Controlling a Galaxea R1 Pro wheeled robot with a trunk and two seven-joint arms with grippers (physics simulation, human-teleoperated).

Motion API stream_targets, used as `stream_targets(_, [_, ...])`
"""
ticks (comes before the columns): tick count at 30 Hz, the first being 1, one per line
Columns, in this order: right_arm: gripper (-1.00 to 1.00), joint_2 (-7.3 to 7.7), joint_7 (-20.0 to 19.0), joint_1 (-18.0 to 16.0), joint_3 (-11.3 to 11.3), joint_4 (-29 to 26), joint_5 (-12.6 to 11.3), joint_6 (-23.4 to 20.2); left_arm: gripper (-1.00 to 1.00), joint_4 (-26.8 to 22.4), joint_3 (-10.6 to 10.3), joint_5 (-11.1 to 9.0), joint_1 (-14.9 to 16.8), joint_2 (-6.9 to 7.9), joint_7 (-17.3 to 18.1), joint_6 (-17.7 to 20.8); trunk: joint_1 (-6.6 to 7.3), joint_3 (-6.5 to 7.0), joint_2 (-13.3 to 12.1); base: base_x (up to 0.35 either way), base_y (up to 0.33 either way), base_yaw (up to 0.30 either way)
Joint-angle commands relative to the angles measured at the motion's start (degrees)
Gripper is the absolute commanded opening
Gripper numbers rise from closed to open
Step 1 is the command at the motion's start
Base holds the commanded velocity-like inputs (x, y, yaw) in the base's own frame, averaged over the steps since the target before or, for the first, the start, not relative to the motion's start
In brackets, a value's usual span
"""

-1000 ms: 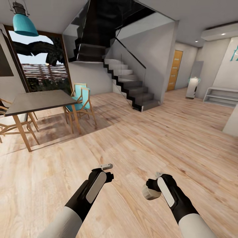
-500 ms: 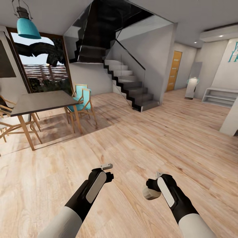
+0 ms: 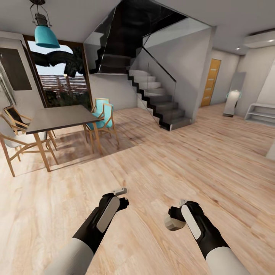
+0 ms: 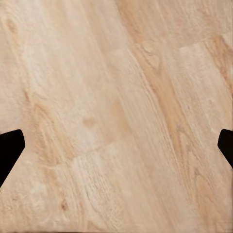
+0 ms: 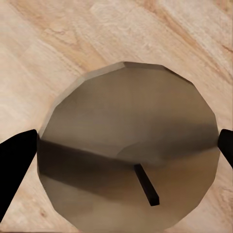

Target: Place each of the two pumpkins and all three candles from the living room inside a cabinet in the living room (use any cabinet), then make sure every cabinet is closed, and position the cauldron so it is next to a table in the living room.

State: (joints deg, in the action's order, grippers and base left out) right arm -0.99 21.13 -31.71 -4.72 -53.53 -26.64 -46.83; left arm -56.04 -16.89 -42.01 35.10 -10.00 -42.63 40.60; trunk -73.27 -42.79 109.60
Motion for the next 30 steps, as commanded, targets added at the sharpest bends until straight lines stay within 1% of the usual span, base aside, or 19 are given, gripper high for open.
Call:
stream_targets(1, [-1.00,0.03,0.58,-0.02,-0.10,-0.09,-0.60,-0.10,1.00,-0.03,0.80,-0.60,0.05,0.00,-0.55,0.12,0.01,-0.06,0.03,0.000,0.000,0.283])
stream_targets(2, [-1.00,0.02,0.58,-0.02,-0.13,-0.09,-0.60,-0.10,1.00,-0.03,1.10,-0.61,0.05,0.13,-0.54,0.19,0.01,-0.06,0.03,0.000,0.000,0.284])
stream_targets(3, [-1.00,0.02,0.58,-0.02,-0.12,-0.09,-0.60,-0.12,1.00,-0.03,1.26,-0.61,0.05,0.56,-0.53,0.31,0.01,-0.06,0.03,0.000,0.000,0.284])
stream_targets(5, [-1.00,0.02,0.58,-0.02,-0.12,-0.09,-0.60,-0.17,1.00,-0.09,1.50,-0.65,0.05,0.94,-0.53,0.51,0.45,0.30,-0.77,0.000,0.000,0.284])
stream_targets(21, [-1.00,0.01,0.67,-0.02,-0.20,-0.09,-0.60,0.05,1.00,-0.06,1.69,-0.91,0.05,1.03,-0.52,0.50,3.96,3.17,-7.19,0.000,0.000,0.284])
stream_targets(30, [-1.00,-0.05,0.67,-0.02,-0.20,-0.09,-0.60,0.16,1.00,0.01,1.69,-0.68,0.05,1.12,-0.44,0.36,5.94,4.79,-10.80,0.000,0.000,0.284])
